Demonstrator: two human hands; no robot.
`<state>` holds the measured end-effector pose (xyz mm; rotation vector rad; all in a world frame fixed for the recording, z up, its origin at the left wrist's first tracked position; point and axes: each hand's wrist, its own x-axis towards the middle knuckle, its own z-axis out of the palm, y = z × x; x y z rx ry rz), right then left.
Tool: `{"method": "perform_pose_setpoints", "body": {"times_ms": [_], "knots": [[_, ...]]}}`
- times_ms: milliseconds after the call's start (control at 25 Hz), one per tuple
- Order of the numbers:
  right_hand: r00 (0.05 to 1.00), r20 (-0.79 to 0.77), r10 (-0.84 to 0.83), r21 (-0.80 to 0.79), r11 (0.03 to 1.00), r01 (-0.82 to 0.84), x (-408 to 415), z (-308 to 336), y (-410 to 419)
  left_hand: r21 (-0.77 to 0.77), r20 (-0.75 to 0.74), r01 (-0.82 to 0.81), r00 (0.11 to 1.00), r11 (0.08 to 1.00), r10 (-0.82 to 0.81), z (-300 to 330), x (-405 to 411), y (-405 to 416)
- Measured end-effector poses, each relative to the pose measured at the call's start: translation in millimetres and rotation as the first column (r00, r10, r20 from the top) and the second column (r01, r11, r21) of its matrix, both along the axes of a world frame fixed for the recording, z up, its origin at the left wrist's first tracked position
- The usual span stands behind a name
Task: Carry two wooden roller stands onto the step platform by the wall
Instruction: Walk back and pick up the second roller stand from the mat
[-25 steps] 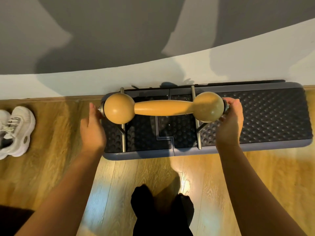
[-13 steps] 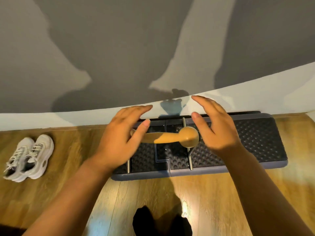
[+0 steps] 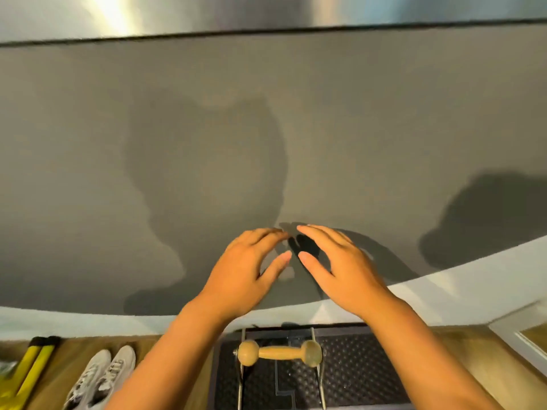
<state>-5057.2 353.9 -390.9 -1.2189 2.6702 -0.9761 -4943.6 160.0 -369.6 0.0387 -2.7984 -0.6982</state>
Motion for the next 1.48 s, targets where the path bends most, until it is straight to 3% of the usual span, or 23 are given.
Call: {"method": "perform_pose_setpoints", "body": {"times_ms": [280, 520, 840, 1160, 1320, 1480], "knots": [[0.984, -0.177, -0.014, -0.153, 0.988, -0.014, 2.2, 211.5, 13.0, -0.044, -0.241, -0.109, 0.966, 0.993, 0.095, 230.8, 28.1, 8.1], [0.976, -0.217, 0.003, -0.277, 0.959, -0.065, 31.3, 336.7, 32.7, -0.077, -0.318, -0.120, 0.944, 0.990, 0.090, 358.8, 74.1, 35.3], [0.958, -0.252, 0.135, -0.402, 0.886, -0.231, 97.4, 411.8, 12.2, -0.055, -0.438, -0.200, 0.885, 0.978, 0.156, 421.2, 143.0, 50.3], [0.919, -0.292, 0.264, -0.348, 0.866, -0.359, 143.7, 426.7, -52.6, -0.021, -0.402, -0.382, 0.849, 0.924, 0.342, 425.7, 215.3, -6.7], [0.859, -0.336, 0.386, -0.322, 0.810, -0.490, 194.0, 425.3, -124.8, -0.070, -0.404, -0.537, 0.786, 0.841, 0.468, 415.0, 292.6, -54.1], [0.763, -0.350, 0.544, -0.296, 0.709, -0.641, 269.8, 414.6, -206.3, -0.116, -0.409, -0.710, 0.671, 0.694, 0.618, 406.4, 396.3, -94.9]]}}
